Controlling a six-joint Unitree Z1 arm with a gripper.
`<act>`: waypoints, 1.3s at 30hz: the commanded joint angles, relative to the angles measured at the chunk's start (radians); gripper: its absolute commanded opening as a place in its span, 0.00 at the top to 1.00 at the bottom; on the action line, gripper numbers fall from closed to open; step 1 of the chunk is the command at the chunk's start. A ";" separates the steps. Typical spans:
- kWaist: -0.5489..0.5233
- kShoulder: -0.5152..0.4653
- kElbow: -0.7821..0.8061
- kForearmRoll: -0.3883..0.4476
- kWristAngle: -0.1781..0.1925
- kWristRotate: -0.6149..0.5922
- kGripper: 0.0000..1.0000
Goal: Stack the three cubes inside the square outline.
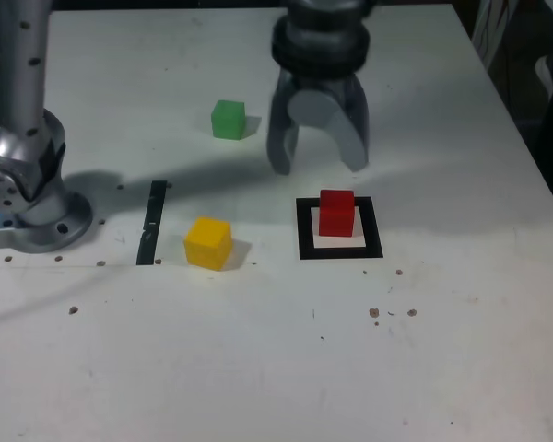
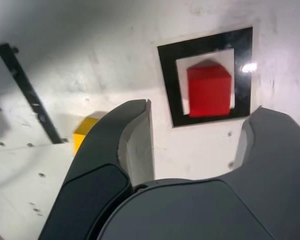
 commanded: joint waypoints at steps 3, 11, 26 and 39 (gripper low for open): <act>-0.057 -0.161 0.102 -0.002 0.001 0.034 0.00; -0.177 -0.223 0.345 -0.068 -0.086 0.005 0.02; -0.228 -0.194 0.600 -0.295 -0.048 0.009 0.01; -0.211 -0.145 0.614 -0.357 -0.041 0.008 0.16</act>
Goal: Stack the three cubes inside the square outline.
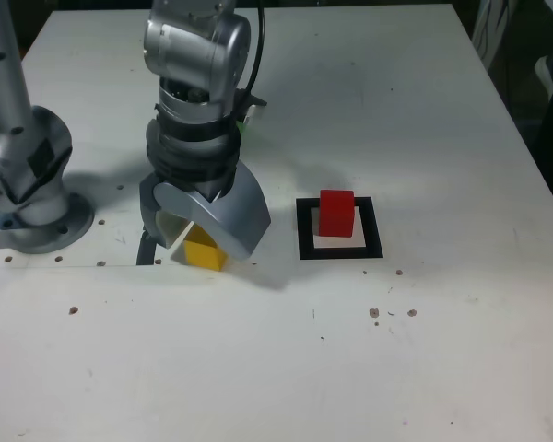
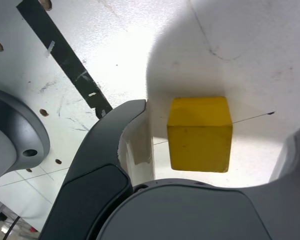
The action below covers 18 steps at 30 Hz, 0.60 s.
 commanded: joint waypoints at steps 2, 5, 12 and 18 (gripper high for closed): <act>0.003 0.003 -0.002 -0.002 0.002 -0.015 0.21; 0.003 0.004 0.004 -0.006 0.010 -0.036 0.32; 0.003 0.010 0.019 -0.033 0.019 -0.069 0.54; 0.003 0.038 0.018 -0.061 0.020 -0.070 0.56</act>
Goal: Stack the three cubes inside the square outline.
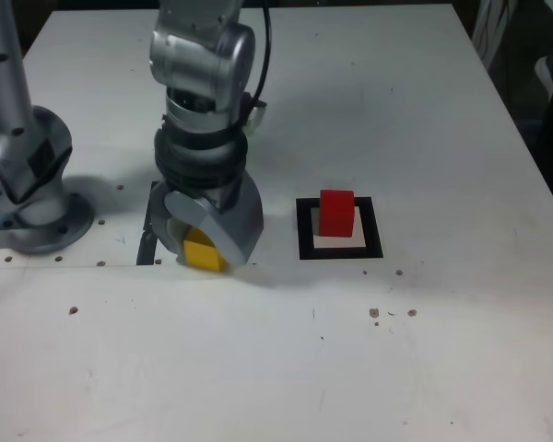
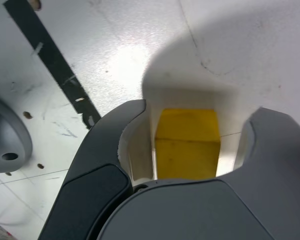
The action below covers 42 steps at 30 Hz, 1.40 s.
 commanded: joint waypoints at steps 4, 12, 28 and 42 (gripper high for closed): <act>0.002 0.022 -0.009 0.001 -0.001 0.001 0.56; 0.002 0.007 -0.026 0.084 -0.015 0.011 0.56; 0.006 -0.027 -0.240 0.244 0.018 0.005 0.67; 0.318 0.058 -0.759 0.553 0.079 0.123 0.66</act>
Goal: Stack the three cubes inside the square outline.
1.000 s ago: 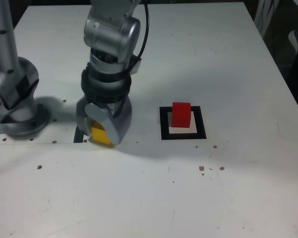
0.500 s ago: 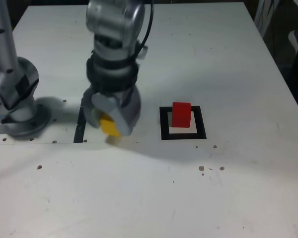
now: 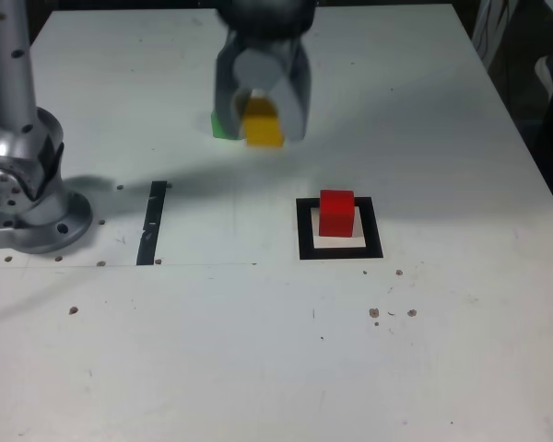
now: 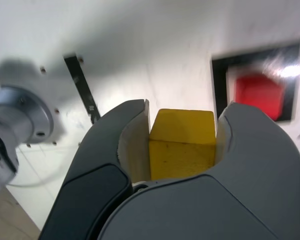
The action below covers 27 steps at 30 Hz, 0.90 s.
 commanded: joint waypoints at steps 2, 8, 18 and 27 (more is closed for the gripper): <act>0.019 0.030 -0.137 0.018 0.026 0.017 0.66; 0.017 0.085 -0.169 0.022 -0.004 0.021 0.66; -0.117 0.195 -0.192 0.016 -0.060 -0.107 0.66; -0.097 0.276 -0.253 0.021 -0.078 -0.136 0.66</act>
